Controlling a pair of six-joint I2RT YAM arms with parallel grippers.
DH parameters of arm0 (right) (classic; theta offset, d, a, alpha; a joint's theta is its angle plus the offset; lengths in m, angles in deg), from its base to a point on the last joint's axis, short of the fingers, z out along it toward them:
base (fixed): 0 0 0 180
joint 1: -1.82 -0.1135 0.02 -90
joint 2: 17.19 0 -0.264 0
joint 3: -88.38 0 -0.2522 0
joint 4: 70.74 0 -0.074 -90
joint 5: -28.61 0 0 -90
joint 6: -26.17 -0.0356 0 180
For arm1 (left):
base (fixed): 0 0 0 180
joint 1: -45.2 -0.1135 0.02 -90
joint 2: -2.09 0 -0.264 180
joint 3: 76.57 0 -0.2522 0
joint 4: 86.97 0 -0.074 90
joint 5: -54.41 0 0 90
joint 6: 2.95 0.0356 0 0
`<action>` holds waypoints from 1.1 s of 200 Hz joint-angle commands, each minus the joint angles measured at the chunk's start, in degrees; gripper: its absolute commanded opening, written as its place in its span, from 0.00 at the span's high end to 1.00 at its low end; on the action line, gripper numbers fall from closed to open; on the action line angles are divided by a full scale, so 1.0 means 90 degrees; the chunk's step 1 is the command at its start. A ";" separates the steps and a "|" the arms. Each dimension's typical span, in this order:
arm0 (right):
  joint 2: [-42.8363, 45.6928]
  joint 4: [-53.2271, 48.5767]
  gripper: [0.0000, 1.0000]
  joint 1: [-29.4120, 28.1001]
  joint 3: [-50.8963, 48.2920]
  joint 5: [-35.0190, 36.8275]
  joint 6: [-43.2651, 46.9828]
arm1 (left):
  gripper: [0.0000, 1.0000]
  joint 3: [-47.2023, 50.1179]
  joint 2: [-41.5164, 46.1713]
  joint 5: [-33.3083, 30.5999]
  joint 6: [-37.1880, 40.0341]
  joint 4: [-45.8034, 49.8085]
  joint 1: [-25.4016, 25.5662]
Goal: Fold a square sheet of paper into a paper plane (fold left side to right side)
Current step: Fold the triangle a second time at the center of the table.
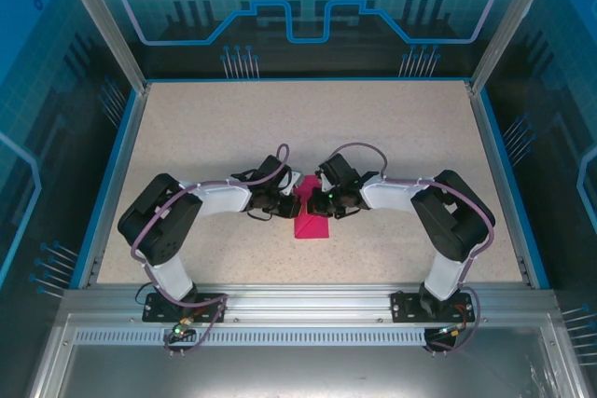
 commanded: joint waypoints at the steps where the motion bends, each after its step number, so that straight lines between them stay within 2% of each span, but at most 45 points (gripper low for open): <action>1: -0.0110 -0.0376 1.00 -0.0024 0.0087 0.0210 0.0166 | 0.95 -0.0049 -0.0250 -0.0025 0.0146 0.0390 0.0057; 34: -0.0118 -0.0495 1.00 -0.0023 0.0097 0.0303 0.0223 | 0.94 -0.0075 -0.0253 -0.0031 0.0146 0.0430 0.0049; 90: -0.0191 -0.0739 1.00 -0.0024 0.0126 0.0430 0.0234 | 0.86 -0.0084 -0.0111 -0.0103 0.0124 0.0558 0.0057; 147: -0.0171 -0.0776 1.00 -0.0016 0.0114 0.0466 0.0228 | 0.72 0.0079 0.0856 -0.0285 -0.0039 0.0867 0.0051; 170: -0.0152 -0.0704 1.00 -0.0021 0.0100 0.0438 0.0209 | 0.72 0.0309 0.1376 0.0083 -0.0283 0.0843 0.0053; 220: -0.0171 -0.0684 1.00 -0.0041 0.0122 0.0419 0.0199 | 0.74 0.0974 0.1729 0.1852 -0.1201 -0.0253 0.0182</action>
